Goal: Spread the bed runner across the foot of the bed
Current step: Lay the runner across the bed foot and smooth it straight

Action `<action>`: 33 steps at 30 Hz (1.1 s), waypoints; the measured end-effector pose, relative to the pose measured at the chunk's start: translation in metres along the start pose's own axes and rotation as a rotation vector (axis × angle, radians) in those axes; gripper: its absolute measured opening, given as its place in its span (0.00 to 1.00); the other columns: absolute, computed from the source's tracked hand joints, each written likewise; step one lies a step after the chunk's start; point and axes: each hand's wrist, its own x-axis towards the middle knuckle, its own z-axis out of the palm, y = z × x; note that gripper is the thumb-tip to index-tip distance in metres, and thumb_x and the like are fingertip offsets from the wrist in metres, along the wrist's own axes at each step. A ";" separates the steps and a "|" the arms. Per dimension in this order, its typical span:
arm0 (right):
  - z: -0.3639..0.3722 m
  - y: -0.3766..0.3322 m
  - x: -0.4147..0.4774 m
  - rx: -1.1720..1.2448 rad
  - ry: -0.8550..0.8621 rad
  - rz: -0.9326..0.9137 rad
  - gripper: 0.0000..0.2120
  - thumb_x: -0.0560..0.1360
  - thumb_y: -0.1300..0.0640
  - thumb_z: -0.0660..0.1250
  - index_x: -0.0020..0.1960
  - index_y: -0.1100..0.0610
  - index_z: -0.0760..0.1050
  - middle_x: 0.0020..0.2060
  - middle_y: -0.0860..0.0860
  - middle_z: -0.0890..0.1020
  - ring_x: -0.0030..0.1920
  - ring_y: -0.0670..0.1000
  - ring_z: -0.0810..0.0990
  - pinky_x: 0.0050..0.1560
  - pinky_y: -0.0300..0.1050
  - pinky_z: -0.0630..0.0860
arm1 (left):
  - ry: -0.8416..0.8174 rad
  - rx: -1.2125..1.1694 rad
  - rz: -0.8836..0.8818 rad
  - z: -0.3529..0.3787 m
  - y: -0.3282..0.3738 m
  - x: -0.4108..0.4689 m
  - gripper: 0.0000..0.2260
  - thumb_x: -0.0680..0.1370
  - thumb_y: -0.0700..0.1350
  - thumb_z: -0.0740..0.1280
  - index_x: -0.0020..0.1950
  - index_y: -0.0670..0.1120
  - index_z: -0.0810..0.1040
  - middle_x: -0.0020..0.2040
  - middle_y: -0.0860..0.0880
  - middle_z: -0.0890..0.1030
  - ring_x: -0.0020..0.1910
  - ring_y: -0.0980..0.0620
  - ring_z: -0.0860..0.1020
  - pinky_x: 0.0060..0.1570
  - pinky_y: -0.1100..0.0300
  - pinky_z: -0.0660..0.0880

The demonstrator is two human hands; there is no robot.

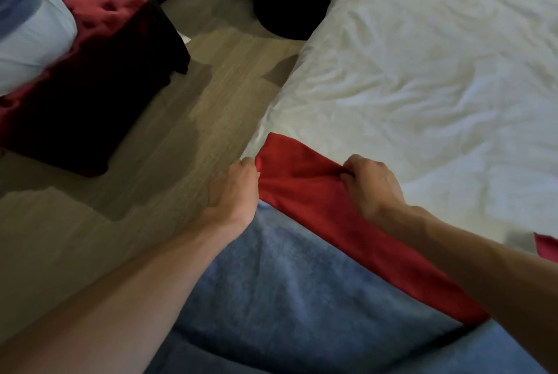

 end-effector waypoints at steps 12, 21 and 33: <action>0.032 -0.080 0.077 -0.079 0.004 -0.035 0.08 0.79 0.58 0.59 0.55 0.56 0.75 0.50 0.58 0.81 0.51 0.61 0.77 0.50 0.50 0.69 | 0.017 -0.060 -0.052 -0.006 -0.075 0.041 0.10 0.82 0.46 0.57 0.52 0.42 0.74 0.51 0.43 0.77 0.48 0.42 0.78 0.40 0.54 0.66; 0.066 -0.074 0.069 -0.200 0.142 -0.060 0.15 0.79 0.56 0.58 0.63 0.58 0.69 0.57 0.59 0.74 0.57 0.60 0.71 0.58 0.54 0.65 | -0.140 0.034 -0.131 0.024 -0.084 0.043 0.15 0.82 0.50 0.55 0.59 0.40 0.73 0.57 0.41 0.75 0.53 0.40 0.77 0.42 0.51 0.65; 0.061 -0.047 0.004 -0.237 -0.109 -0.206 0.32 0.78 0.41 0.51 0.77 0.53 0.49 0.77 0.57 0.45 0.77 0.56 0.42 0.74 0.53 0.42 | -0.240 -0.160 0.274 0.038 -0.059 0.008 0.26 0.80 0.57 0.48 0.76 0.52 0.55 0.77 0.47 0.57 0.74 0.48 0.56 0.71 0.49 0.53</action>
